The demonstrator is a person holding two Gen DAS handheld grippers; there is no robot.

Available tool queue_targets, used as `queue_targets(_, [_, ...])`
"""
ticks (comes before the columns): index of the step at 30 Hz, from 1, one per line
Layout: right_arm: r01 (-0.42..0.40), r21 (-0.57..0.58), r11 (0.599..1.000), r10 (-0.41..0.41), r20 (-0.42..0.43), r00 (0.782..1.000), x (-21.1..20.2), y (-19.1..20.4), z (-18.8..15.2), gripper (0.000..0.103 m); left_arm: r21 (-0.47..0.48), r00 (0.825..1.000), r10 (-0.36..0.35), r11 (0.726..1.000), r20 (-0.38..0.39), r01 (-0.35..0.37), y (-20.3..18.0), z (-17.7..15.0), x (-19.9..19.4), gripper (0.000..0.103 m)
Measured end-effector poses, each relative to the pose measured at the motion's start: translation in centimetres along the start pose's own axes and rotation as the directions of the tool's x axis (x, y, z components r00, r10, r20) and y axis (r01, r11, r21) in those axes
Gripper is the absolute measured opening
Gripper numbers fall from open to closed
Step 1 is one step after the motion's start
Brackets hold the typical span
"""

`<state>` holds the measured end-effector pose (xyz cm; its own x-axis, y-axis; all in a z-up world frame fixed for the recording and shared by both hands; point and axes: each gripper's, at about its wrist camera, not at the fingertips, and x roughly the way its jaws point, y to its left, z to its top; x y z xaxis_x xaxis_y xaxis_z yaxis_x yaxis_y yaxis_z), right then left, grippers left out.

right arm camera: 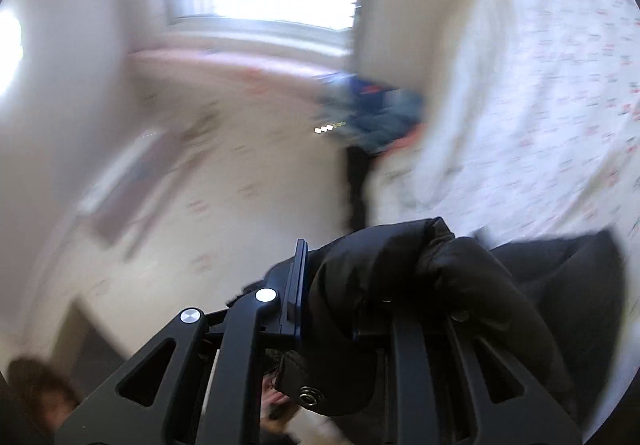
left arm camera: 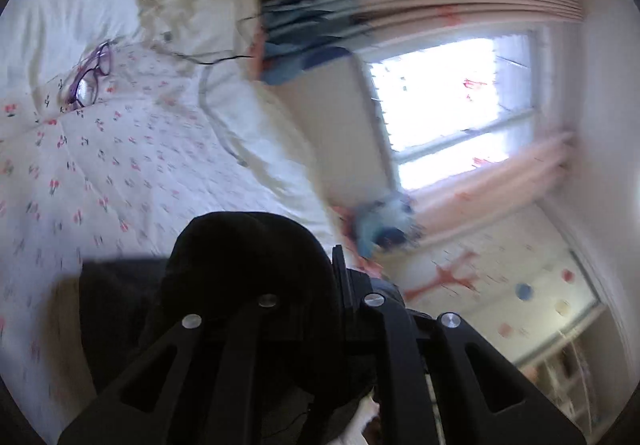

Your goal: Fold large clothes

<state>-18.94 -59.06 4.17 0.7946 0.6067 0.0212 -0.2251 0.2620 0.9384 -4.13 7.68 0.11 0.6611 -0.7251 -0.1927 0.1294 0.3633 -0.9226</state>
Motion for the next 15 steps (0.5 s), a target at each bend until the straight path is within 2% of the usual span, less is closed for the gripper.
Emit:
queue_targets(2, [0.118,0.035,0.992,-0.118,-0.009,0.993,2.8,-3.8,0.7,0.017,-0.031,0.995,0.104,0.994,-0.004,-0.104,3.4,0.1,3.3,0.012])
queue_targets(3, [0.201,0.069,0.977,-0.200,-0.018,0.980,3.8,-6.8,0.9,0.017,-0.047,0.989,0.146,0.988,-0.014,-0.146,5.1,-0.1,4.5,0.012])
queue_targets(4, [0.227,0.107,0.968,-0.225,-0.031,0.974,4.5,-9.2,0.9,0.016,-0.068,0.983,0.182,0.981,-0.025,-0.184,6.8,-0.4,5.5,0.013])
queue_targets(5, [0.252,0.134,0.958,-0.247,-0.053,0.968,5.4,-11.6,0.7,0.016,-0.092,0.977,0.207,0.973,-0.042,-0.210,8.5,-0.9,6.5,0.014])
queue_targets(7, [0.258,0.157,0.953,-0.249,-0.074,0.966,6.2,-13.6,0.2,0.017,-0.133,0.969,0.236,0.961,-0.074,-0.244,11.4,-2.0,7.6,0.016])
queue_targets(10, [0.265,0.154,0.952,-0.252,-0.097,0.963,6.8,-13.9,0.2,0.022,-0.145,0.966,0.238,0.957,-0.097,-0.250,11.8,-2.1,7.6,0.017])
queue_targets(11, [0.268,0.163,0.950,-0.253,-0.106,0.962,6.8,-13.8,0.3,0.030,-0.156,0.965,0.236,0.955,-0.114,-0.252,11.3,-1.8,7.1,0.019])
queue_targets(12, [0.265,0.174,0.948,-0.249,-0.109,0.962,6.5,-13.5,0.6,0.043,-0.172,0.967,0.224,0.955,-0.121,-0.242,11.0,-1.5,6.7,0.026])
queue_targets(13, [0.250,0.186,0.950,-0.234,-0.102,0.967,6.0,-13.0,1.0,0.050,-0.198,0.973,0.198,0.956,-0.117,-0.218,10.7,-0.9,6.4,0.035])
queue_targets(14, [0.230,0.188,0.955,-0.220,-0.075,0.973,5.4,-12.1,1.2,0.063,-0.229,0.981,0.165,0.956,-0.103,-0.185,10.4,-0.4,5.9,0.041])
queue_targets(15, [0.228,0.175,0.958,-0.220,-0.062,0.974,4.2,-9.6,1.7,0.070,-0.264,0.991,0.112,0.956,-0.067,-0.126,9.5,0.1,4.9,0.050])
